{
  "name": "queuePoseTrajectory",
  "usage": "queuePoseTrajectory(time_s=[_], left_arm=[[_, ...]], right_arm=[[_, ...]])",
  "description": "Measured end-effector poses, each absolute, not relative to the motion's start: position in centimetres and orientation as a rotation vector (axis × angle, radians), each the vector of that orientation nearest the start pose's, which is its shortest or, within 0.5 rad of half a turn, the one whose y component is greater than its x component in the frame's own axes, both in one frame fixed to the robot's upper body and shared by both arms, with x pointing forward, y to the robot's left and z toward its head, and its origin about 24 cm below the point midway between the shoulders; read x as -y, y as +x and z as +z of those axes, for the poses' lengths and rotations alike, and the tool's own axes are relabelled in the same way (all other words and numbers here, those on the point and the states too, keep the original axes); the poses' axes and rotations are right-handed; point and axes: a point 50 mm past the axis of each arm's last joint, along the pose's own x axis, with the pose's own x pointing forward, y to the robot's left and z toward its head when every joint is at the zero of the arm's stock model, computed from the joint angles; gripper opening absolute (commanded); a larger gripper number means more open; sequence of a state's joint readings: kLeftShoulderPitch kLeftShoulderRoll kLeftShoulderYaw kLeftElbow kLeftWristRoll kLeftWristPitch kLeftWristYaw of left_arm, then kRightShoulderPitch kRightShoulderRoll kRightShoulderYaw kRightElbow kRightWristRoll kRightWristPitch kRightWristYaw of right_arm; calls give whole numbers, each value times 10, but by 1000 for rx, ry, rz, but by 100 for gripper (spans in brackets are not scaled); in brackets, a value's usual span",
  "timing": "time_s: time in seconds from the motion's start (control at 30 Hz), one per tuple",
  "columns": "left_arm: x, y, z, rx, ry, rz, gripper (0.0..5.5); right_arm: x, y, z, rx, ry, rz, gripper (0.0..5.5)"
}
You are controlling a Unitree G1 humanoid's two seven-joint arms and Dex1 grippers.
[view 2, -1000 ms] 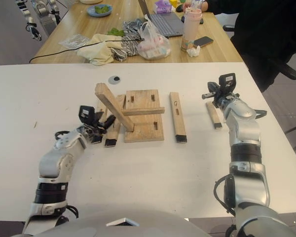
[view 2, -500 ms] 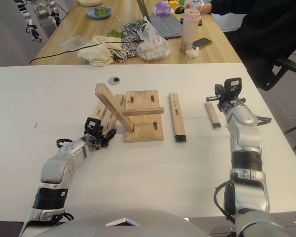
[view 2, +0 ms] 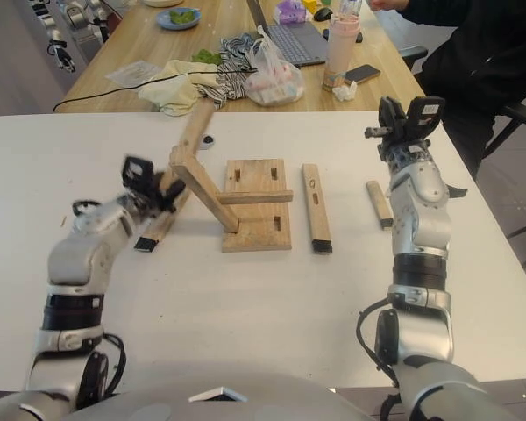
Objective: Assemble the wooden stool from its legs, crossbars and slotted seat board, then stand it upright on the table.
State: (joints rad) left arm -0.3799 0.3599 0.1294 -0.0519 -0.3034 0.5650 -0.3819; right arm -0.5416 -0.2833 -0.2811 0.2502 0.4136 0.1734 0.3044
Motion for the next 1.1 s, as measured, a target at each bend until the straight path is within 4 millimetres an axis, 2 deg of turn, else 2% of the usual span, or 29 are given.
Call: queuePoseTrajectory(time_s=[0.07, 0.13, 0.23, 0.33, 0.43, 0.6, 0.73, 0.8, 0.83, 0.97, 1.1], left_arm=[[-199, 322, 145, -35, -6, -419, 200], [-207, 334, 164, 45, 20, -462, 200], [-214, 349, 201, 175, 44, -546, 200], [-201, 349, 235, 283, -24, -762, 200], [-182, 343, 259, 337, -88, -993, 200], [-156, 325, 272, 325, -120, -1309, 200], [-154, 318, 272, 291, -114, -1415, 200], [-154, 317, 271, 258, -107, -1446, 200], [-154, 315, 270, 243, -108, -1457, 200], [-156, 308, 260, 148, -188, -1557, 200], [-156, 309, 263, 85, -333, -1616, 200]], right_arm=[[213, 348, 163, 231, 336, 301, 128], [204, 357, 186, 267, 443, 438, 155], [186, 363, 237, 351, 605, 642, 207], [164, 347, 276, 397, 682, 897, 251], [148, 327, 292, 386, 700, 1078, 306], [139, 319, 302, 351, 748, 1195, 383], [139, 317, 307, 314, 846, 1284, 462], [139, 318, 308, 289, 878, 1301, 467], [138, 319, 308, 278, 880, 1310, 467], [133, 309, 309, 247, 879, 1426, 396], [133, 304, 311, 240, 892, 1476, 333]])
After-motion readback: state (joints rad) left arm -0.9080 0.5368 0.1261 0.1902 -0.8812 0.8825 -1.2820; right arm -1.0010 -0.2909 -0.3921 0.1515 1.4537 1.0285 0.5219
